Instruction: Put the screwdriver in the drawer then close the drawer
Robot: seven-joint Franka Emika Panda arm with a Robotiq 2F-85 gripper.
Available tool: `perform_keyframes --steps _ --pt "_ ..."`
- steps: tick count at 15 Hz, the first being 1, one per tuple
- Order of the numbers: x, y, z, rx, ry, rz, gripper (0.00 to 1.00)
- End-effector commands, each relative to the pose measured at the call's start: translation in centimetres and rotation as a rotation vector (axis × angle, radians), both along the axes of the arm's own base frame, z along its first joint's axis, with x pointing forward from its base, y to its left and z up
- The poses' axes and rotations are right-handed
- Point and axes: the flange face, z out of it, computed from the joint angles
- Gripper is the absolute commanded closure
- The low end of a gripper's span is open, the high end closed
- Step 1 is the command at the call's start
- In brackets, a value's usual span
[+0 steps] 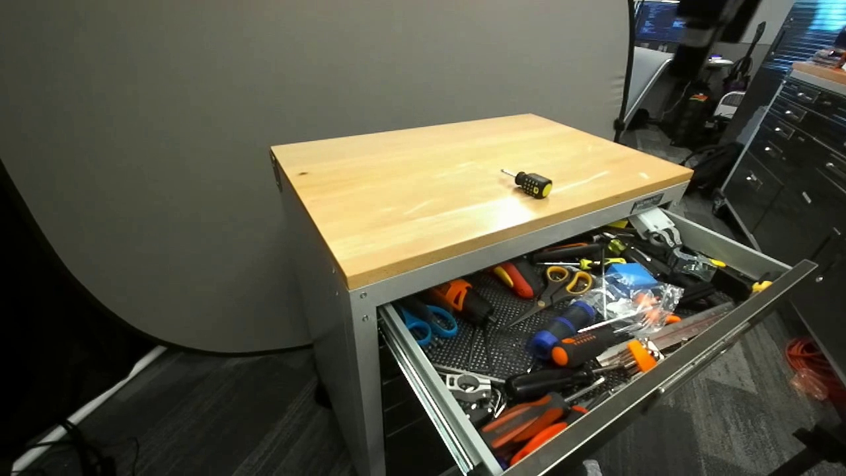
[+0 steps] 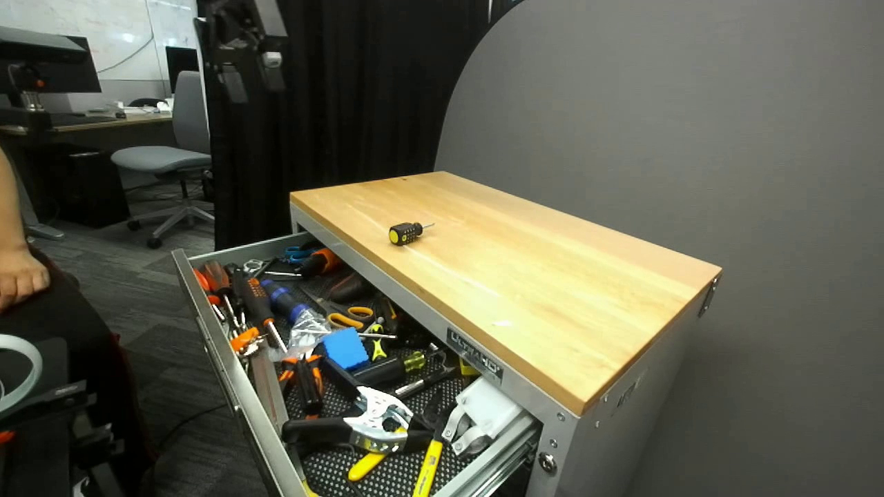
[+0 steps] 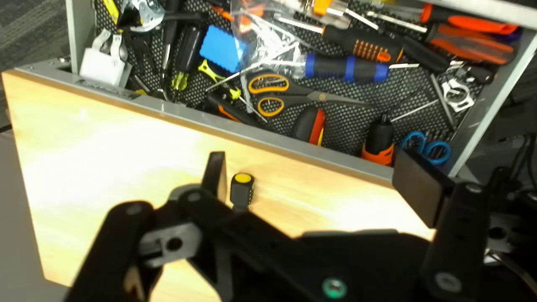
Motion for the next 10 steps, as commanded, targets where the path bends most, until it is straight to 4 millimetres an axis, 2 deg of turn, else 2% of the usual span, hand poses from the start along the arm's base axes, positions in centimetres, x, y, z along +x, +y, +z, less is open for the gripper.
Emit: perform_keyframes --steps 1,5,10 --pt "7.2 0.1 -1.6 -0.037 -0.028 -0.06 0.0" --pt "12.2 -0.9 -5.2 -0.07 0.005 -0.103 0.0" --pt "15.6 -2.2 -10.1 -0.041 0.072 -0.14 0.0"
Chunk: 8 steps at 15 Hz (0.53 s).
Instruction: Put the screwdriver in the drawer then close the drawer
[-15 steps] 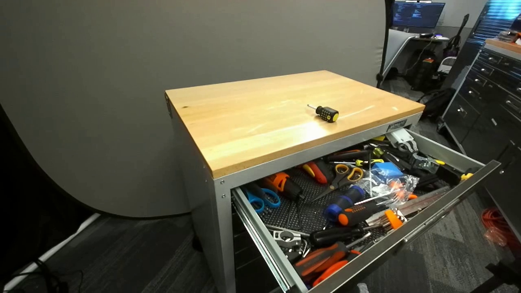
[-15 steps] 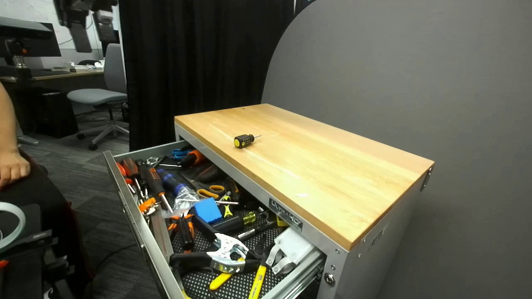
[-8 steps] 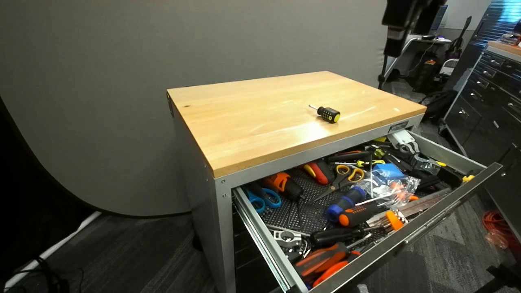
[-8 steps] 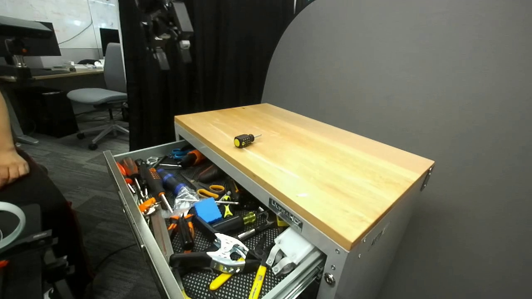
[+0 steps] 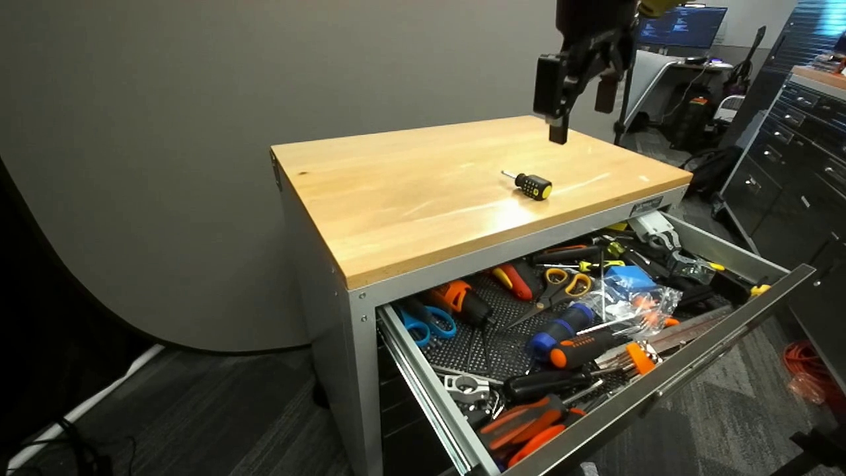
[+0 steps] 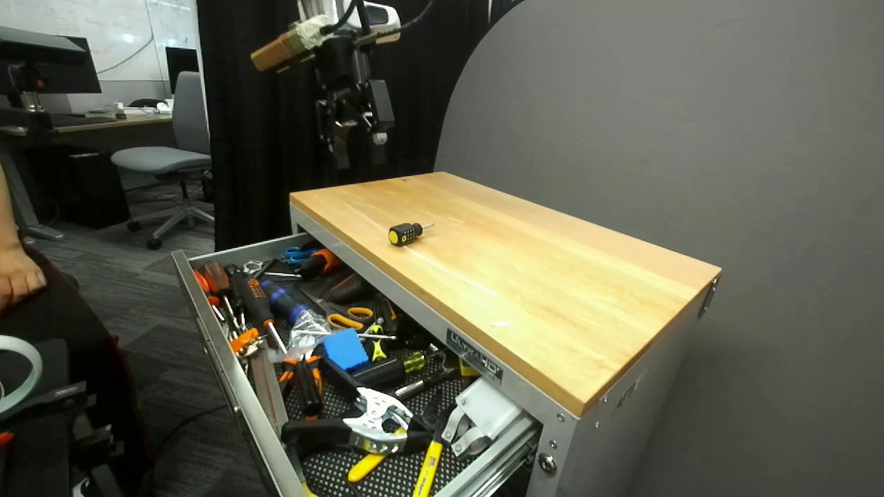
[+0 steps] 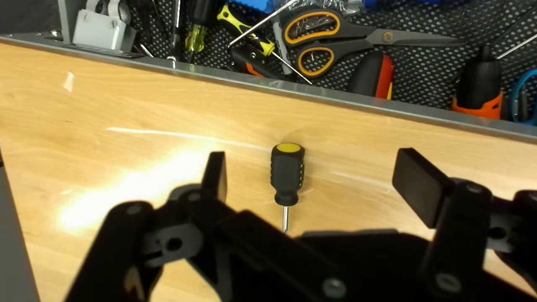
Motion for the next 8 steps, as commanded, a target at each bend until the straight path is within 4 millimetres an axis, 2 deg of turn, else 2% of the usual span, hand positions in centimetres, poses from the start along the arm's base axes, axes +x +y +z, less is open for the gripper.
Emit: perform_keyframes --steps 1,5,8 --pt "2.7 0.1 -2.3 0.019 0.012 -0.033 0.0" --pt "4.1 0.1 -5.5 0.046 0.039 -0.058 0.0" --pt "4.8 0.4 -6.7 0.066 0.017 -0.084 0.0"
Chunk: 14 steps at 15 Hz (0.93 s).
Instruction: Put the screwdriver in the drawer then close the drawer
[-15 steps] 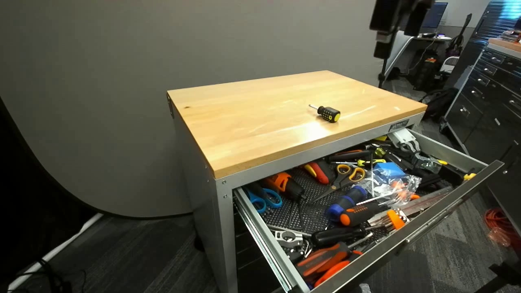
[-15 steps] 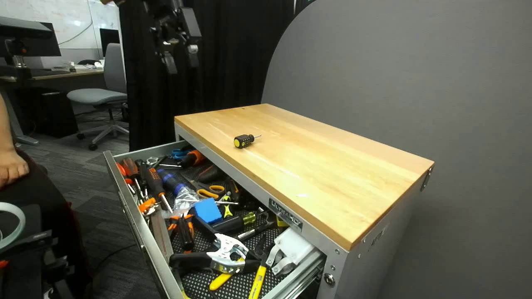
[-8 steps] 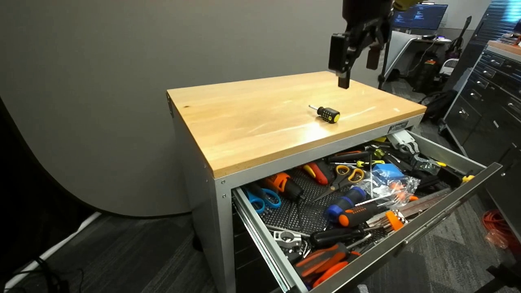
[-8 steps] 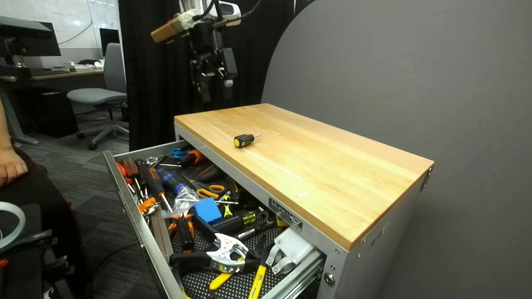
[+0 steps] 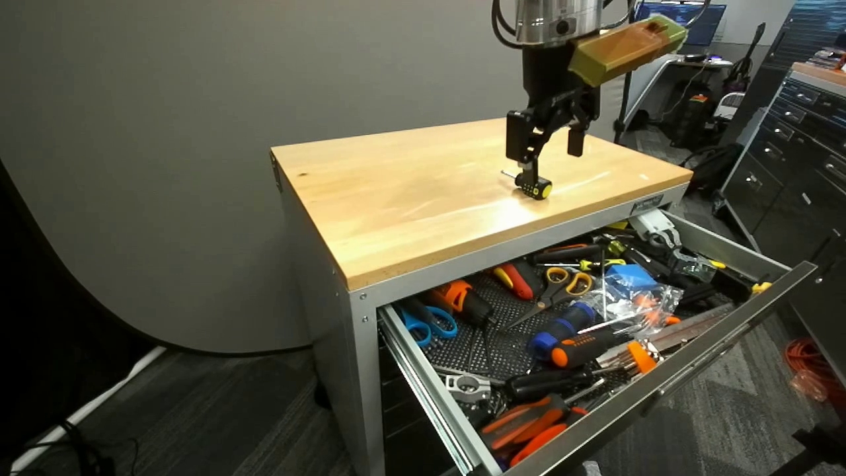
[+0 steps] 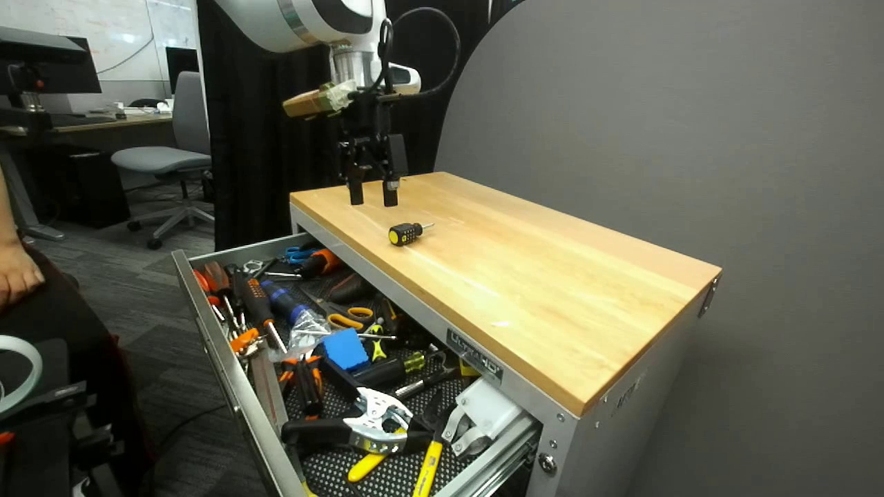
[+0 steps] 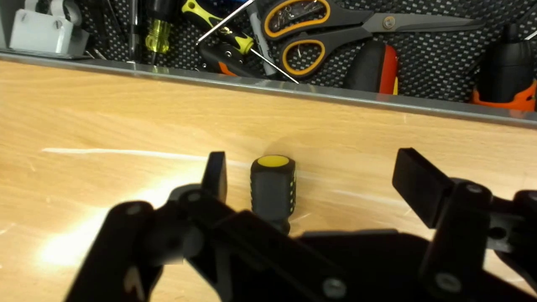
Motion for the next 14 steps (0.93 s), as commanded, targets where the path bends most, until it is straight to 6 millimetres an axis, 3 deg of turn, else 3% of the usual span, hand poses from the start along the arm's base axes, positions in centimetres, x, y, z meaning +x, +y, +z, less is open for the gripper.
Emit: perform_keyframes --steps 1,11,13,14 --pt "1.5 0.9 -0.4 0.037 -0.059 -0.05 0.0" --pt "2.9 0.4 -2.7 0.022 -0.264 -0.206 0.0" --pt "2.9 0.1 -3.0 0.016 -0.259 -0.201 0.28" --pt "2.9 0.0 -3.1 0.016 -0.259 -0.201 0.34"
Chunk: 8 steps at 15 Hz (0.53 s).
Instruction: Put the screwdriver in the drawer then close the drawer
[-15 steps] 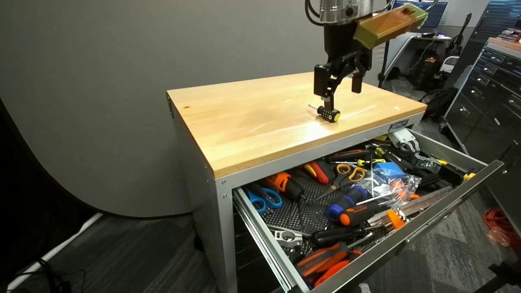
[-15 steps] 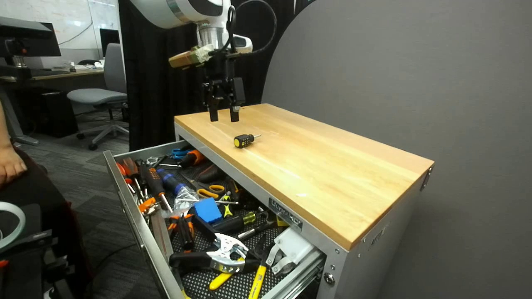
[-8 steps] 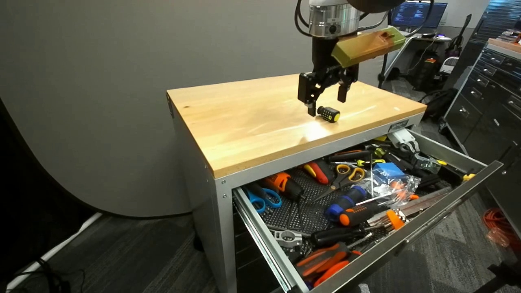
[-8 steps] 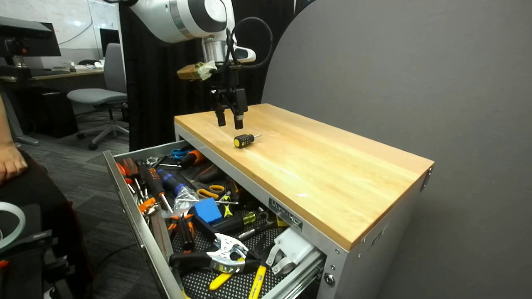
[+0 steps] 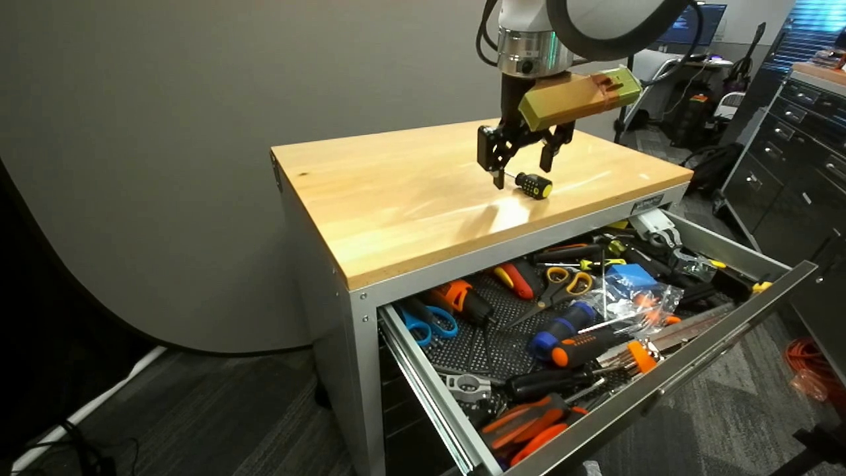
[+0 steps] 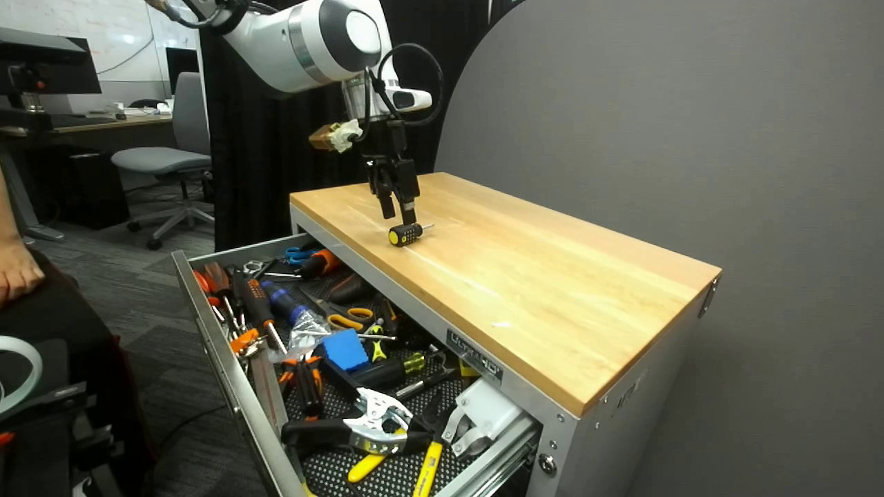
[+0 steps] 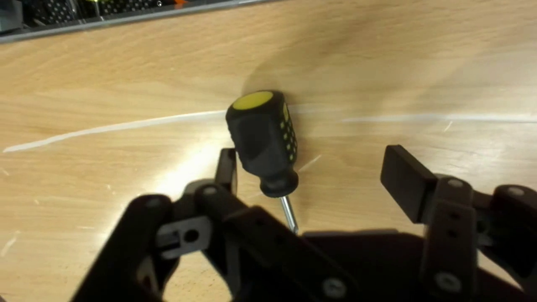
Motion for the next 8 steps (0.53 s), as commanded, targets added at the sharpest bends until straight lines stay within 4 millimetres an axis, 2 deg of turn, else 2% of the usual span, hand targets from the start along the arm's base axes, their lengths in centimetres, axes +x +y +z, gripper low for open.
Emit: perform_keyframes --steps 1,6,8 --pt "0.2 -0.2 -0.1 -0.004 -0.029 -0.004 0.44" --pt "-0.1 -2.1 0.3 0.021 -0.025 -0.032 0.8" --pt "-0.4 -3.0 0.4 0.03 -0.03 -0.053 0.86"
